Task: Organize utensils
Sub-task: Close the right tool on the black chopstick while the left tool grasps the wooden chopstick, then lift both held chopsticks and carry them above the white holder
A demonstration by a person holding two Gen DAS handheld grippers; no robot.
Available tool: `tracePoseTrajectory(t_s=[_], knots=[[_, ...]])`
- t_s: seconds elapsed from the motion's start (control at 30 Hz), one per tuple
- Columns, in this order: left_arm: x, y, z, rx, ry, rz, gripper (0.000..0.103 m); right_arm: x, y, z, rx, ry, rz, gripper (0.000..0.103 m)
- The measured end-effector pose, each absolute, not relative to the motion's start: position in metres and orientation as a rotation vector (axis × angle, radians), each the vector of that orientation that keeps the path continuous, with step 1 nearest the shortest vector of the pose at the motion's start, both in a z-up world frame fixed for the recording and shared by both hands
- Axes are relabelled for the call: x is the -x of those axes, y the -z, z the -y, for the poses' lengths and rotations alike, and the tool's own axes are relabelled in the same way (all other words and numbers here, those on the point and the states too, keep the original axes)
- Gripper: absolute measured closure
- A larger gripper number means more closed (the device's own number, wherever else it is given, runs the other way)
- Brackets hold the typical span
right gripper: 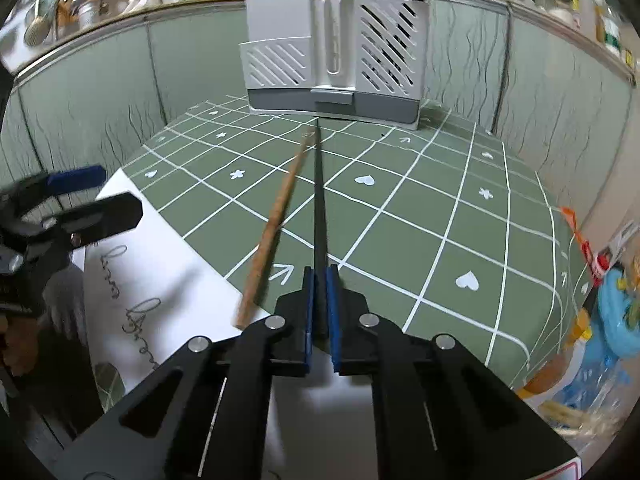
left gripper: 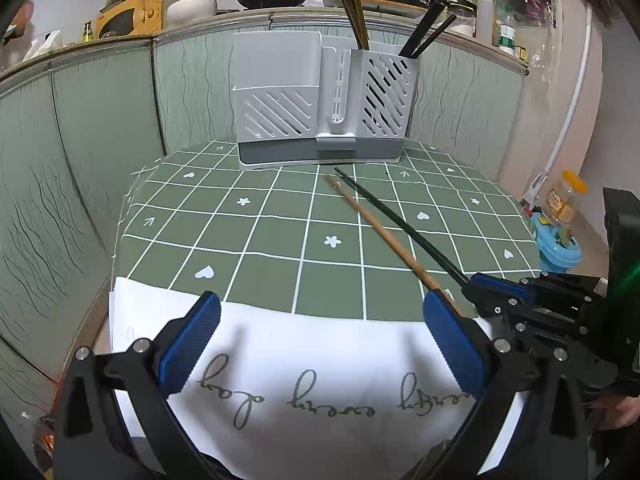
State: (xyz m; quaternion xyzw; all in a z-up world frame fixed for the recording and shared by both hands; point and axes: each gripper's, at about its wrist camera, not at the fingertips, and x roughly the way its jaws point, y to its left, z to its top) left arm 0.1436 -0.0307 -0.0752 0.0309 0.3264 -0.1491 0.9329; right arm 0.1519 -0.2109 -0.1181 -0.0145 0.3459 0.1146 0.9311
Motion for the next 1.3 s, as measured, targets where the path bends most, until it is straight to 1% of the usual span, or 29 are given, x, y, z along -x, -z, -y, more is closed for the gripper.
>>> tracePoseTrajectory(t_s=[0.33, 0.37, 0.4, 0.43, 0.47, 0.53, 0.57, 0.6, 0.63, 0.67, 0.7, 0.73, 0.77, 0.8, 0.83, 0.93, 1.1, 1.3], knots=[[-0.142, 0.085, 0.068, -0.078, 0.327, -0.687, 0.004, -0.149, 0.115, 0.239, -0.018, -0.182, -0.720, 0.097], [-0.142, 0.086, 0.072, -0.079, 0.330, -0.689, 0.005, -0.148, 0.115, 0.243, -0.025, -0.176, -0.720, 0.097], [-0.142, 0.088, 0.076, -0.081, 0.332, -0.695, 0.008, -0.148, 0.115, 0.246, -0.030, -0.172, -0.721, 0.097], [-0.142, 0.089, 0.080, -0.084, 0.334, -0.702, 0.014, -0.147, 0.115, 0.250, -0.033, -0.165, -0.721, 0.097], [-0.143, 0.092, 0.085, -0.092, 0.334, -0.714, 0.016, -0.146, 0.114, 0.254, -0.036, -0.160, -0.720, 0.097], [-0.143, 0.097, 0.092, -0.110, 0.315, -0.733, 0.029, -0.144, 0.113, 0.261, -0.050, -0.156, -0.721, 0.097], [-0.144, 0.101, 0.095, -0.113, 0.300, -0.748, 0.032, -0.143, 0.112, 0.263, -0.054, -0.154, -0.718, 0.097], [-0.144, 0.103, 0.096, -0.113, 0.280, -0.760, 0.039, -0.141, 0.111, 0.265, -0.055, -0.152, -0.714, 0.097], [-0.142, 0.103, 0.096, -0.122, 0.255, -0.744, 0.045, -0.140, 0.110, 0.267, -0.057, -0.151, -0.710, 0.097], [-0.141, 0.104, 0.096, -0.126, 0.239, -0.745, 0.047, -0.138, 0.109, 0.268, -0.060, -0.151, -0.708, 0.097], [-0.140, 0.104, 0.094, -0.126, 0.221, -0.740, 0.055, -0.137, 0.109, 0.269, -0.061, -0.151, -0.707, 0.097], [-0.140, 0.104, 0.091, -0.115, 0.201, -0.739, 0.064, -0.136, 0.108, 0.270, -0.061, -0.151, -0.705, 0.097], [-0.139, 0.103, 0.088, -0.110, 0.184, -0.737, 0.071, -0.135, 0.108, 0.271, -0.062, -0.151, -0.705, 0.097], [-0.139, 0.103, 0.084, -0.107, 0.160, -0.735, 0.084, -0.134, 0.109, 0.271, -0.064, -0.151, -0.706, 0.097], [-0.138, 0.104, 0.081, -0.105, 0.146, -0.735, 0.093, -0.133, 0.109, 0.271, -0.066, -0.151, -0.706, 0.097], [-0.140, 0.103, 0.071, -0.090, 0.162, -0.750, 0.095, -0.133, 0.111, 0.270, -0.072, -0.152, -0.711, 0.097], [-0.141, 0.100, 0.066, -0.080, 0.178, -0.770, 0.095, -0.132, 0.111, 0.264, -0.063, -0.163, -0.713, 0.097], [-0.137, 0.084, 0.060, -0.073, 0.193, -0.747, 0.095, -0.129, 0.104, 0.261, -0.062, -0.170, -0.705, 0.097]])
